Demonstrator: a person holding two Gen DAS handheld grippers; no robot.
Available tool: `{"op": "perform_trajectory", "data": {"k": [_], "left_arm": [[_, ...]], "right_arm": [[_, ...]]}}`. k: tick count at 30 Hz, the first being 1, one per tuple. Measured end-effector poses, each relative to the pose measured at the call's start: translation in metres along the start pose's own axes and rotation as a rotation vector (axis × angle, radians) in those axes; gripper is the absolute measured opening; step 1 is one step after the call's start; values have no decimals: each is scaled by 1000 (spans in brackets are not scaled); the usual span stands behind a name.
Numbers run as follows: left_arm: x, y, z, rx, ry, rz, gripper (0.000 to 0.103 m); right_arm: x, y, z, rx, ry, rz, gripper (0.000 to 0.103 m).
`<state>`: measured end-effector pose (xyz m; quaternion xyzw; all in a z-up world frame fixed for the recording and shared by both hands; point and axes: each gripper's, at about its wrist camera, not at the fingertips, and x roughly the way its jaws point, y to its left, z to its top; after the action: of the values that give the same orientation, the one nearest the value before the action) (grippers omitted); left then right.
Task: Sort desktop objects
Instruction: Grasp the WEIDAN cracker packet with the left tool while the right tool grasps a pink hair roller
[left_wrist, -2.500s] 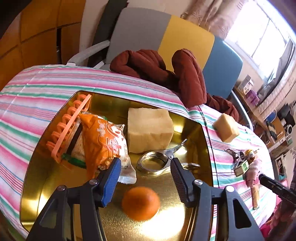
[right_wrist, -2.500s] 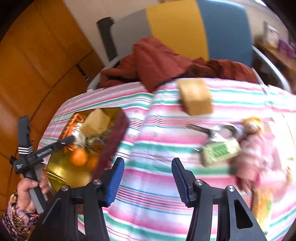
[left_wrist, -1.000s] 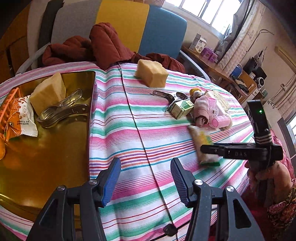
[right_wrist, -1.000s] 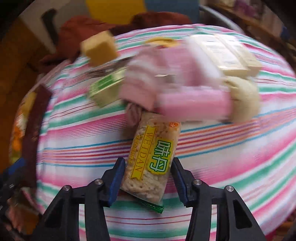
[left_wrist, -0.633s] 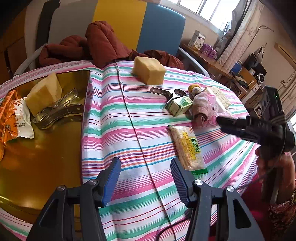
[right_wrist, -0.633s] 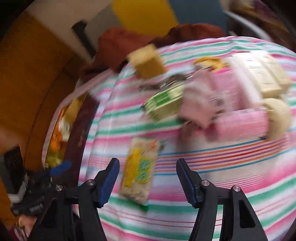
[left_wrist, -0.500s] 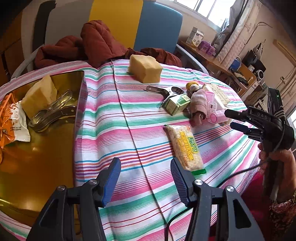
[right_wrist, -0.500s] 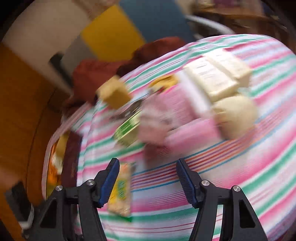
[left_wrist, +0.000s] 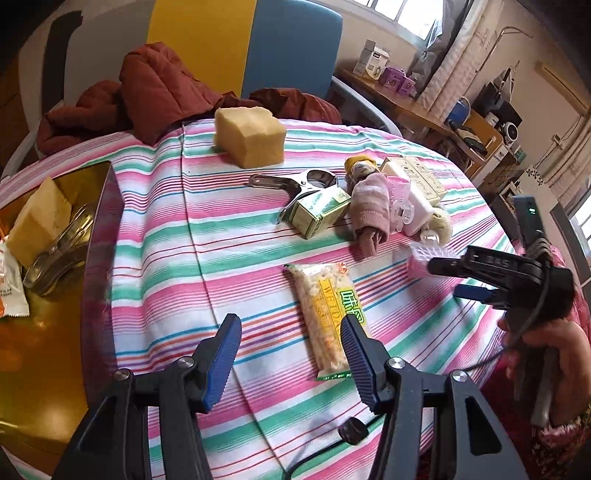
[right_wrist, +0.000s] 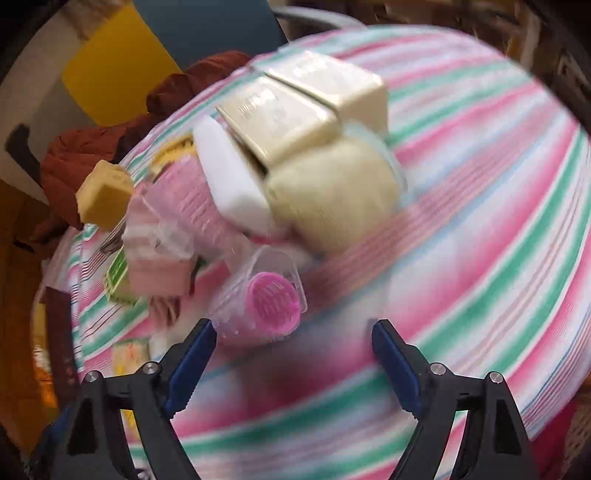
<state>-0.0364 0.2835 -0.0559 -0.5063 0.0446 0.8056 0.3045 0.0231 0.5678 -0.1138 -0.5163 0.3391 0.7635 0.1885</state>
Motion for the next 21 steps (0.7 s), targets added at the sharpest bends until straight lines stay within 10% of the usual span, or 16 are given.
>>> {"op": "perform_trajectory", "data": {"k": [8, 17, 21], "left_arm": [[35, -28, 12, 56, 66, 4, 57], [70, -47, 6, 118, 126, 52, 57], [70, -48, 4, 135, 96, 64, 59]], "right_arm": [[-13, -7, 3, 42, -69, 87, 86], [11, 20, 2, -145, -31, -75, 86], [19, 22, 2, -172, -16, -95, 67]]}}
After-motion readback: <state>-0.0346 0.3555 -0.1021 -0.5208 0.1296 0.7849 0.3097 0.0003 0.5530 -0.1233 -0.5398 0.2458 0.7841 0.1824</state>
